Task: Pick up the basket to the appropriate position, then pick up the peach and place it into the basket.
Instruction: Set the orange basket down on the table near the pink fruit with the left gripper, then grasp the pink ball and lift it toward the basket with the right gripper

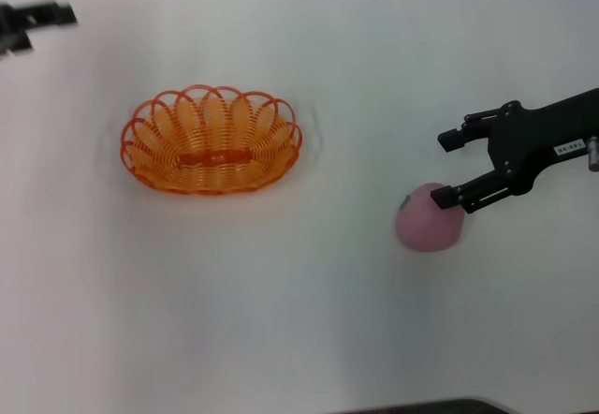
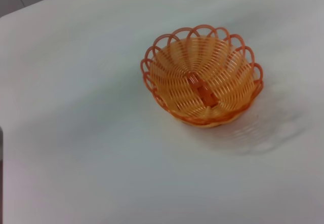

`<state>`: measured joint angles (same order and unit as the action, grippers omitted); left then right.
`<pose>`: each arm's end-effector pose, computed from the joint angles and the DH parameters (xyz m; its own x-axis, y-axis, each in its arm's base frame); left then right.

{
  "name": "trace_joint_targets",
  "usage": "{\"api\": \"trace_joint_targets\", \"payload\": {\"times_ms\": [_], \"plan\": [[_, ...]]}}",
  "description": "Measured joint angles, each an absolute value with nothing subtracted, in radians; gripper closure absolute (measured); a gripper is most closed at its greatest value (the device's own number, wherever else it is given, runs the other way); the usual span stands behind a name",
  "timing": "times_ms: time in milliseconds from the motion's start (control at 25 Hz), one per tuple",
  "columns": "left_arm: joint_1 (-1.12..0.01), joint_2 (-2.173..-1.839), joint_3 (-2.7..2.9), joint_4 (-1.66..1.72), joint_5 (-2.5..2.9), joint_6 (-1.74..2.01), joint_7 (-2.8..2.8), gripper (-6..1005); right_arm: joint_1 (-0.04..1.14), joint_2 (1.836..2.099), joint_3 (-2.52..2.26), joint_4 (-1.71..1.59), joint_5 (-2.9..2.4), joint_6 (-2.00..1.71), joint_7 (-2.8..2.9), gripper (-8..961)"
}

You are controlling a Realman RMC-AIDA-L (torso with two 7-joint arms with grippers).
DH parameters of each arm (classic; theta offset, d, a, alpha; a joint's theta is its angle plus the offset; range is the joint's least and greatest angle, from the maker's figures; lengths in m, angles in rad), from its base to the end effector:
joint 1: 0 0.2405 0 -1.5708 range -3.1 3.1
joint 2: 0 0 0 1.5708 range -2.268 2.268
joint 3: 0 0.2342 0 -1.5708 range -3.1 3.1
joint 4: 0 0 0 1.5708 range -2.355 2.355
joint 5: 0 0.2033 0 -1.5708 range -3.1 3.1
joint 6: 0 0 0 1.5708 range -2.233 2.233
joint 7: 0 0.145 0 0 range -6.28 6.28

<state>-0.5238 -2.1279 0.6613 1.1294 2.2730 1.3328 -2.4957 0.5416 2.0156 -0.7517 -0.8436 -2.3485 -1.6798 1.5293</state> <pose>-0.2440 0.3637 0.0812 0.2567 0.7488 0.6111 0.9664 -0.2075 -0.1516 0.2655 0.3053 0.0383 0.9097 -0.4020 -0.1047 -0.4120 -0.9052 -0.1040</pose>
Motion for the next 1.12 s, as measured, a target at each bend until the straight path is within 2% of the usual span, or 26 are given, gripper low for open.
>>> {"api": "trace_joint_targets", "payload": {"times_ms": [320, 640, 680, 720, 840, 1120], "plan": [[-0.404, -2.153, 0.648, 1.174, 1.799, 1.585, -1.905, 119, 0.542, 2.021, -0.718, -0.844, -2.311, -1.634, 1.575, 15], [-0.322, -2.154, 0.686, 1.088, 1.851, 1.744, -1.655, 125, 0.537, 2.021, -0.557, -0.849, -2.091, -1.557, 1.775, 16], [-0.322, -2.154, 0.686, 1.088, 1.851, 1.744, -1.655, 125, 0.536, 2.018, -0.543, -0.851, -2.07, -1.553, 1.805, 16], [-0.253, -2.157, 0.67, 1.08, 1.861, 1.755, -1.592, 125, 0.536, 2.014, -0.534, -0.854, -2.049, -1.553, 1.834, 16], [-0.206, -2.161, 0.64, 1.067, 1.876, 1.765, -1.541, 125, 0.543, 1.995, -0.534, -0.884, -2.031, -1.58, 1.904, 17], [-0.154, -2.163, 0.548, 1.033, 2.024, 1.807, -1.509, 124, 0.573, 1.955, -0.555, -1.132, -2.049, -1.78, 2.036, 18]]}}
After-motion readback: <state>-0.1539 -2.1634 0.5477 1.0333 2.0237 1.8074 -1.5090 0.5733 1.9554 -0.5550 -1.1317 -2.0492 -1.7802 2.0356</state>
